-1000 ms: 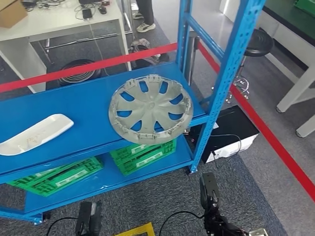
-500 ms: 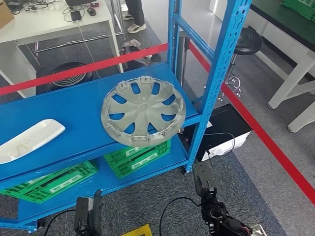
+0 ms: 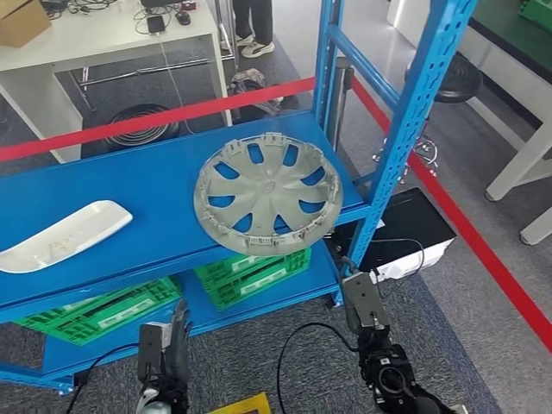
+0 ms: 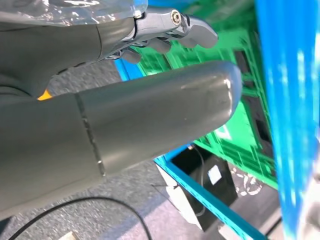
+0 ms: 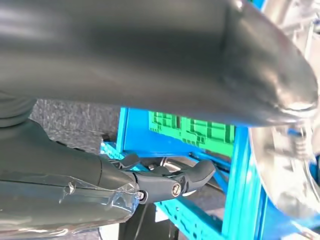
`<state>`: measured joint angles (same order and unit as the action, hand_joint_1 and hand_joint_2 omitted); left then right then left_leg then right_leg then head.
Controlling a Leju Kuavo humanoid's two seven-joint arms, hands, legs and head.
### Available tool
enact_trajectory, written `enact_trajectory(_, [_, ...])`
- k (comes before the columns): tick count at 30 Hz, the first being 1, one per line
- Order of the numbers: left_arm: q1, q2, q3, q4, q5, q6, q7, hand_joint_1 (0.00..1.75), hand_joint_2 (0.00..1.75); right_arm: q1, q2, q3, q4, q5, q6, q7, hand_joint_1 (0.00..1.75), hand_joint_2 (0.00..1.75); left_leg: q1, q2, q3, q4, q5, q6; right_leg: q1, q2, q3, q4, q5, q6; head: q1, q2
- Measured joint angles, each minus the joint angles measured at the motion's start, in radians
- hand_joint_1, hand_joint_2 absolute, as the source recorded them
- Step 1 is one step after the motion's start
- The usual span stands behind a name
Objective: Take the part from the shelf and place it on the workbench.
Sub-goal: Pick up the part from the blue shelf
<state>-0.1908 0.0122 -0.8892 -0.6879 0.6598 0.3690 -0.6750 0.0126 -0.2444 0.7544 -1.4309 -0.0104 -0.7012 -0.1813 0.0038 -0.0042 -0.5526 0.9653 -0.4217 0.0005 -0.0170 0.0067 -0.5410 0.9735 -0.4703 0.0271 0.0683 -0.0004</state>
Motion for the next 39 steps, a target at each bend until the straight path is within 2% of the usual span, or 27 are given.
enact_trajectory(3, [0.004, 0.005, 0.002, -0.034, -0.001, 0.002, 0.000, 0.00, 0.00, 0.010, 0.000, -0.009, -0.035, 0.007, 0.000, 0.003, 0.00, 0.00, 0.001, 0.001, -0.004, 0.014, -0.011, -0.012, -0.002, 0.000, 0.000, -0.003, 0.005, -0.019, -0.014, 0.000])
enact_trajectory(4, [0.005, 0.007, 0.002, -0.044, -0.001, 0.004, 0.000, 0.00, 0.00, 0.011, 0.000, -0.011, -0.046, 0.007, 0.000, 0.003, 0.00, 0.00, 0.002, 0.001, -0.018, 0.048, -0.034, -0.017, -0.004, 0.000, 0.000, -0.004, 0.007, -0.024, -0.020, 0.000])
enact_trajectory(5, [0.006, 0.008, 0.003, -0.053, -0.002, 0.005, 0.000, 0.00, 0.00, 0.012, 0.000, -0.014, -0.055, 0.009, 0.000, 0.003, 0.00, 0.00, 0.003, 0.001, -0.043, 0.105, -0.067, -0.022, -0.005, -0.001, 0.000, -0.005, 0.008, -0.028, -0.026, 0.000])
enact_trajectory(7, [0.010, 0.012, 0.006, -0.070, -0.007, 0.007, -0.003, 0.00, 0.00, 0.016, -0.001, -0.020, -0.071, 0.019, 0.000, 0.006, 0.00, 0.00, 0.004, 0.001, -0.109, 0.251, -0.134, -0.028, -0.003, -0.002, -0.002, -0.005, 0.008, -0.032, -0.036, 0.000])
enact_trajectory(8, [0.014, 0.015, 0.008, -0.079, -0.012, 0.009, -0.005, 0.00, 0.00, 0.020, -0.001, -0.023, -0.079, 0.029, 0.000, 0.009, 0.00, 0.00, 0.005, 0.001, -0.132, 0.300, -0.147, -0.028, -0.002, -0.002, -0.002, -0.005, 0.008, -0.032, -0.037, 0.000])
enact_trajectory(9, [0.018, 0.017, 0.011, -0.089, -0.020, 0.010, -0.008, 0.00, 0.00, 0.024, -0.001, -0.026, -0.087, 0.041, 0.000, 0.013, 0.00, 0.00, 0.004, 0.001, -0.137, 0.310, -0.140, -0.026, -0.001, -0.002, -0.001, -0.005, 0.008, -0.032, -0.037, 0.000])
enact_trajectory(10, [0.020, 0.020, 0.013, -0.102, -0.031, 0.013, -0.012, 0.00, 0.00, 0.027, -0.001, -0.030, -0.096, 0.053, 0.000, 0.017, 0.00, 0.00, 0.003, 0.001, -0.122, 0.278, -0.114, -0.021, 0.000, -0.001, 0.000, -0.005, 0.008, -0.033, -0.038, 0.000])
enact_trajectory(12, [0.020, 0.026, 0.016, -0.129, -0.056, 0.019, -0.018, 0.00, 0.00, 0.030, -0.003, -0.038, -0.114, 0.073, 0.000, 0.023, 0.00, 0.00, -0.002, 0.001, -0.052, 0.129, -0.039, -0.004, 0.002, 0.001, 0.005, -0.005, 0.007, -0.032, -0.039, 0.000])
enact_trajectory(14, [0.018, 0.030, 0.017, -0.154, -0.074, 0.027, -0.020, 0.00, 0.00, 0.030, -0.004, -0.045, -0.129, 0.086, 0.000, 0.028, 0.00, 0.00, -0.010, 0.000, -0.002, 0.017, -0.002, 0.011, 0.003, 0.001, 0.004, -0.007, 0.007, -0.027, -0.039, 0.000])
enact_trajectory(17, [0.025, 0.037, 0.022, -0.194, -0.088, 0.046, -0.014, 0.00, 0.00, 0.034, -0.011, -0.055, -0.151, 0.106, 0.000, 0.041, 0.00, 0.00, -0.016, 0.000, 0.002, -0.011, 0.004, 0.016, 0.001, 0.001, -0.002, -0.012, 0.012, -0.013, -0.041, 0.000])
enact_trajectory(19, [0.030, 0.043, 0.033, -0.233, -0.096, 0.065, -0.004, 0.00, 0.00, 0.037, -0.018, -0.066, -0.173, 0.126, 0.000, 0.052, 0.00, 0.00, -0.009, 0.002, 0.007, -0.024, 0.011, 0.021, -0.001, 0.000, -0.010, 0.008, -0.004, -0.004, -0.039, 0.000])
enact_trajectory(20, [0.030, 0.045, 0.040, -0.254, -0.102, 0.073, 0.003, 0.00, 0.00, 0.036, -0.022, -0.072, -0.184, 0.137, 0.000, 0.059, 0.00, 0.00, -0.006, 0.003, 0.010, -0.031, 0.014, 0.025, 0.000, -0.001, -0.026, 0.048, -0.029, 0.000, -0.036, 0.000])
enact_trajectory(22, [0.032, 0.051, 0.055, -0.291, -0.118, 0.090, 0.018, 0.00, 0.00, 0.035, -0.032, -0.086, -0.203, 0.167, 0.000, 0.081, 0.00, 0.00, -0.005, 0.003, 0.013, -0.035, 0.016, 0.028, -0.001, -0.001, -0.088, 0.188, -0.101, 0.005, -0.024, 0.000])
enact_trajectory(23, [0.035, 0.055, 0.062, -0.309, -0.126, 0.095, 0.026, 0.00, 0.00, 0.035, -0.037, -0.092, -0.211, 0.185, 0.000, 0.096, 0.00, 0.00, -0.005, 0.003, 0.012, -0.035, 0.016, 0.029, -0.002, -0.002, -0.119, 0.255, -0.127, 0.007, -0.018, 0.000])
enact_trajectory(24, [0.040, 0.060, 0.072, -0.328, -0.135, 0.100, 0.033, 0.00, 0.00, 0.036, -0.042, -0.098, -0.221, 0.206, 0.000, 0.113, 0.00, 0.00, -0.005, 0.004, 0.012, -0.034, 0.016, 0.029, -0.003, -0.002, -0.138, 0.295, -0.134, 0.009, -0.013, 0.000])
enact_trajectory(25, [0.044, 0.065, 0.084, -0.349, -0.145, 0.104, 0.039, 0.00, 0.00, 0.036, -0.049, -0.104, -0.233, 0.230, 0.000, 0.131, 0.00, 0.00, -0.004, 0.004, 0.012, -0.033, 0.016, 0.028, -0.004, -0.002, -0.137, 0.292, -0.119, 0.011, -0.011, 0.000])
enact_trajectory(26, [0.046, 0.069, 0.097, -0.370, -0.154, 0.106, 0.044, 0.00, 0.00, 0.036, -0.055, -0.111, -0.244, 0.252, 0.000, 0.148, 0.00, 0.00, -0.003, 0.003, 0.013, -0.031, 0.015, 0.027, -0.005, -0.003, -0.116, 0.248, -0.088, 0.013, -0.009, 0.000])
enact_trajectory(28, [0.048, 0.077, 0.121, -0.412, -0.170, 0.108, 0.052, 0.00, 0.00, 0.034, -0.072, -0.125, -0.271, 0.306, 0.000, 0.196, 0.00, 0.00, -0.002, 0.001, 0.011, -0.021, 0.010, 0.020, -0.007, -0.003, -0.044, 0.099, -0.017, 0.015, -0.003, 0.000])
enact_trajectory(29, [0.049, 0.081, 0.131, -0.430, -0.177, 0.108, 0.055, 0.00, 0.00, 0.031, -0.081, -0.131, -0.284, 0.336, 0.001, 0.227, 0.00, 0.00, -0.004, 0.000, 0.007, -0.014, 0.007, 0.015, -0.007, -0.002, -0.018, 0.042, 0.002, 0.012, -0.001, 0.000])
enact_trajectory(30, [0.051, 0.084, 0.140, -0.448, -0.185, 0.105, 0.059, 0.00, 0.00, 0.029, -0.093, -0.137, -0.298, 0.370, 0.004, 0.263, 0.00, 0.00, -0.006, -0.001, 0.003, -0.008, 0.005, 0.010, -0.007, -0.001, -0.004, 0.009, 0.009, 0.007, -0.001, 0.000])
enact_trajectory(31, [0.053, 0.087, 0.149, -0.464, -0.191, 0.101, 0.063, 0.00, 0.00, 0.028, -0.106, -0.142, -0.310, 0.400, 0.009, 0.297, 0.00, 0.00, -0.008, -0.002, -0.001, -0.004, 0.005, 0.005, -0.005, 0.000, -0.002, -0.002, 0.007, 0.001, -0.004, 0.000])
enact_trajectory(33, [0.056, 0.092, 0.165, -0.489, -0.201, 0.090, 0.070, 0.00, 0.00, 0.024, -0.134, -0.155, -0.335, 0.441, 0.024, 0.354, 0.00, 0.00, -0.007, -0.001, -0.004, 0.000, 0.003, -0.003, -0.006, 0.001, -0.005, -0.003, 0.009, -0.012, -0.014, 0.000])
enact_trajectory(34, [0.057, 0.094, 0.171, -0.500, -0.204, 0.085, 0.072, 0.00, 0.00, 0.022, -0.147, -0.162, -0.348, 0.452, 0.032, 0.375, 0.00, 0.00, -0.006, -0.001, -0.010, 0.016, -0.009, -0.009, -0.008, 0.001, -0.005, -0.004, 0.011, -0.017, -0.018, 0.000])
enact_trajectory(36, [0.058, 0.097, 0.181, -0.517, -0.209, 0.077, 0.073, 0.00, 0.00, 0.016, -0.170, -0.172, -0.370, 0.463, 0.047, 0.404, 0.00, 0.00, -0.003, 0.000, -0.050, 0.111, -0.067, -0.019, -0.010, 0.000, -0.004, -0.007, 0.014, -0.024, -0.028, 0.000])
enact_trajectory(38, [0.061, 0.099, 0.189, -0.529, -0.210, 0.071, 0.074, 0.00, 0.00, 0.013, -0.191, -0.179, -0.386, 0.479, 0.069, 0.437, 0.00, 0.00, -0.001, 0.000, -0.115, 0.254, -0.132, -0.025, -0.009, -0.001, -0.007, -0.006, 0.015, -0.026, -0.038, 0.000])
enact_trajectory(39, [0.064, 0.099, 0.193, -0.533, -0.211, 0.068, 0.075, 0.00, 0.00, 0.011, -0.202, -0.182, -0.394, 0.492, 0.086, 0.458, 0.00, 0.00, 0.000, 0.000, -0.134, 0.296, -0.142, -0.025, -0.009, -0.001, -0.007, -0.006, 0.015, -0.027, -0.039, 0.000])
